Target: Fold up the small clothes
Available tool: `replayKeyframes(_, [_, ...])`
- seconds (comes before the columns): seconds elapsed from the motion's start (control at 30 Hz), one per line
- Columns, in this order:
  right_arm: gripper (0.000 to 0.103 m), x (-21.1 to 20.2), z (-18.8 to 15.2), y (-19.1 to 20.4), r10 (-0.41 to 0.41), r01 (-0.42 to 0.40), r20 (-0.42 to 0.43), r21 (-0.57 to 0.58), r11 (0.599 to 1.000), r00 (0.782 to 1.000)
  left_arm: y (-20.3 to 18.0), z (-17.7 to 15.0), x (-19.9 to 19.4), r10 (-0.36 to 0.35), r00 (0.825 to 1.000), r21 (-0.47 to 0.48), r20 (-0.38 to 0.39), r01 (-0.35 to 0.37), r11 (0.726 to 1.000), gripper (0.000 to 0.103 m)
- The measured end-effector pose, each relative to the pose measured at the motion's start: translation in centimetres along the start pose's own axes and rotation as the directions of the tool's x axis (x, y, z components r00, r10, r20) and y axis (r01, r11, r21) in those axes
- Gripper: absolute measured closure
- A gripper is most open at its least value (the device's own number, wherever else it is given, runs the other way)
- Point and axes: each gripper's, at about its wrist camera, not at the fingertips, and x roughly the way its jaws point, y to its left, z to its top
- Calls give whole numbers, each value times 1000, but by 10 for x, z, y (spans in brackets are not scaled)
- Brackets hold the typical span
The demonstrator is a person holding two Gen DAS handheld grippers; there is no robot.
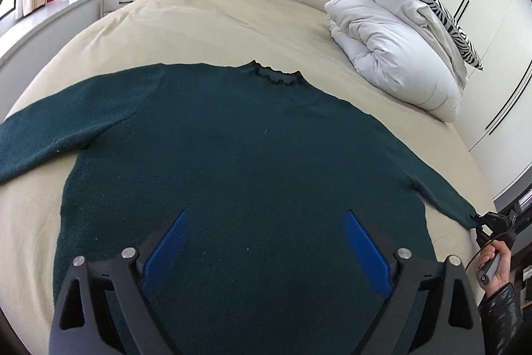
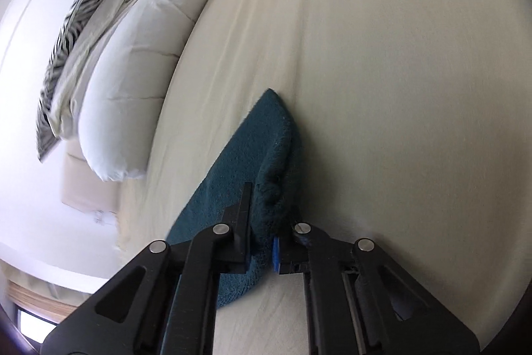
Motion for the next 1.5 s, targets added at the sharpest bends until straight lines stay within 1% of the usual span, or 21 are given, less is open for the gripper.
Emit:
replayKeyframes(0.1, [96,-4,-8,45,-35,38,24,-144,989,999,6,5,10,-59,998,-43,-22,58,997,16])
replayKeyframes(0.2, [96,-1,-36,121,8,-6,3,-350,937,1000,17,12,14,-130,991,-104,-23,127,986,16])
replayKeyframes(0.27, [97,9,-70,174,59,-85,-70,-474,876,996,26,17,14,-157,987,-142,-13,154,978,17])
replayKeyframes(0.3, [97,16,-96,205,79,-127,-111,-542,831,991,30,20,13,-169,986,-157,-7,166,974,19])
replayKeyframes(0.37, [97,32,-149,255,116,-236,-228,-619,749,967,42,23,12,-193,981,-194,4,191,962,24])
replayKeyframes(0.5, [97,63,-251,321,106,-366,-385,-707,606,917,63,29,10,-221,975,-253,16,218,943,29])
replayKeyframes(0.57, [97,82,-294,339,80,-400,-434,-723,563,897,71,31,12,-231,973,-269,16,226,936,29])
replayKeyframes(0.63, [97,100,-326,342,39,-413,-474,-719,559,880,78,33,15,-241,970,-283,19,237,930,29])
replayKeyframes(0.73, [96,121,-352,337,-19,-387,-479,-733,559,878,85,36,20,-260,965,-310,27,256,916,29])
replayKeyframes(0.87, [88,124,-378,316,-31,-375,-484,-715,590,874,84,43,32,-286,958,-327,15,275,904,29])
replayKeyframes(0.93, [70,113,-399,306,-4,-398,-486,-720,568,874,80,46,39,-297,955,-331,0,281,901,28])
replayKeyframes(0.97, [48,108,-399,304,6,-415,-497,-718,559,868,78,47,43,-304,953,-336,-8,284,898,26])
replayKeyframes(1.0, [39,97,-410,296,13,-427,-506,-714,554,863,74,48,47,-314,949,-339,-18,290,895,25])
replayKeyframes(1.07, [38,79,-414,288,15,-446,-518,-721,530,855,68,49,56,-323,946,-334,-39,292,896,24])
replayKeyframes(1.13, [38,64,-412,280,-3,-443,-516,-739,508,857,60,51,66,-324,944,-327,-60,288,900,24])
replayKeyframes(1.23, [38,40,-385,258,36,-471,-539,-698,539,841,42,57,81,-309,947,-289,-84,273,918,27])
replayKeyframes(1.3, [38,26,-362,242,81,-462,-516,-673,578,853,31,61,93,-300,947,-265,-114,262,928,46])
replayKeyframes(1.33, [38,21,-351,236,98,-453,-503,-658,601,859,26,63,98,-291,948,-255,-126,253,933,52])
replayKeyframes(1.4, [38,13,-324,223,142,-443,-478,-608,659,867,18,66,109,-252,956,-222,-152,216,951,76])
replayKeyframes(1.47, [38,3,-297,213,184,-428,-437,-566,704,880,12,68,117,-210,962,-190,-177,176,966,93])
replayKeyframes(1.5, [38,1,-288,210,195,-422,-420,-557,715,886,10,69,117,-197,964,-178,-177,165,970,93])
